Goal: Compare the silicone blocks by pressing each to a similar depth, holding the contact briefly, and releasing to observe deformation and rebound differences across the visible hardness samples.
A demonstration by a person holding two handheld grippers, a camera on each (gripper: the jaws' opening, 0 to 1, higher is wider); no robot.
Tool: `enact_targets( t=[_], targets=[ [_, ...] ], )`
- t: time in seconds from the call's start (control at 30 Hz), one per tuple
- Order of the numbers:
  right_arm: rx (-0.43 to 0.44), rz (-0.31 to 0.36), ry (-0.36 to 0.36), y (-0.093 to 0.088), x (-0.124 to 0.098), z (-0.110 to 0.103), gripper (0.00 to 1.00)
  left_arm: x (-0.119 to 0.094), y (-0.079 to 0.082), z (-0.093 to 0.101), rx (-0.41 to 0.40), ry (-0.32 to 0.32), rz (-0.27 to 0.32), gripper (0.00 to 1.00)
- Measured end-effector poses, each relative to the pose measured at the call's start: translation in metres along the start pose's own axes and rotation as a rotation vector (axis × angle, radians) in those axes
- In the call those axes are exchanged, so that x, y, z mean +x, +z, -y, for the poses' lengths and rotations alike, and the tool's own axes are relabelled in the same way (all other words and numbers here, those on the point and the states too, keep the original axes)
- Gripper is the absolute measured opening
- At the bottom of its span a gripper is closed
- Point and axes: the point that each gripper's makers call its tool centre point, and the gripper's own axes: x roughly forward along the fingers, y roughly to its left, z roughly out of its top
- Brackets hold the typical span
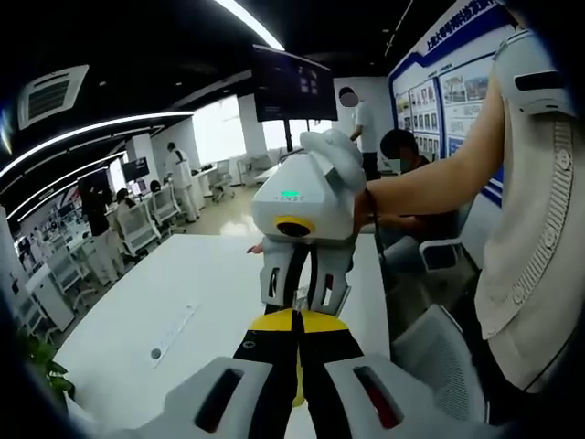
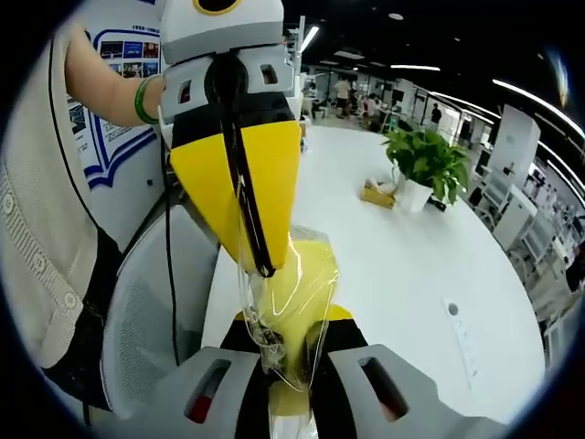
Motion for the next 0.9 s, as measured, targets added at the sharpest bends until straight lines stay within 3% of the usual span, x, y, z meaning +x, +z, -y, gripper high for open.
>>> enact_targets(
  t=[0.4,0.47,0.77,0.9],
  targets=[
    [0.025,0.001,-0.003,0.0014,-0.001,-0.0034,0.04,-0.0015,0.0003,0.0036,0.046,0.012,-0.007,0.0],
    [0.045,0.006,0.001,0.002,-0.0022,-0.0042,0.04,-0.0013,0.0019,0.0031,0.097,0.018,0.01,0.0],
    [0.036,0.03,-0.004,0.0054,-0.0065,-0.0054,0.04,-0.0026,0.007,0.0055,0.074,0.022,0.077,0.0],
    [0.031,0.027,-0.003,0.0055,-0.0062,-0.0052,0.03,-0.0015,0.0069,0.0045,0.103,0.045,0.065,0.0]
  ],
)
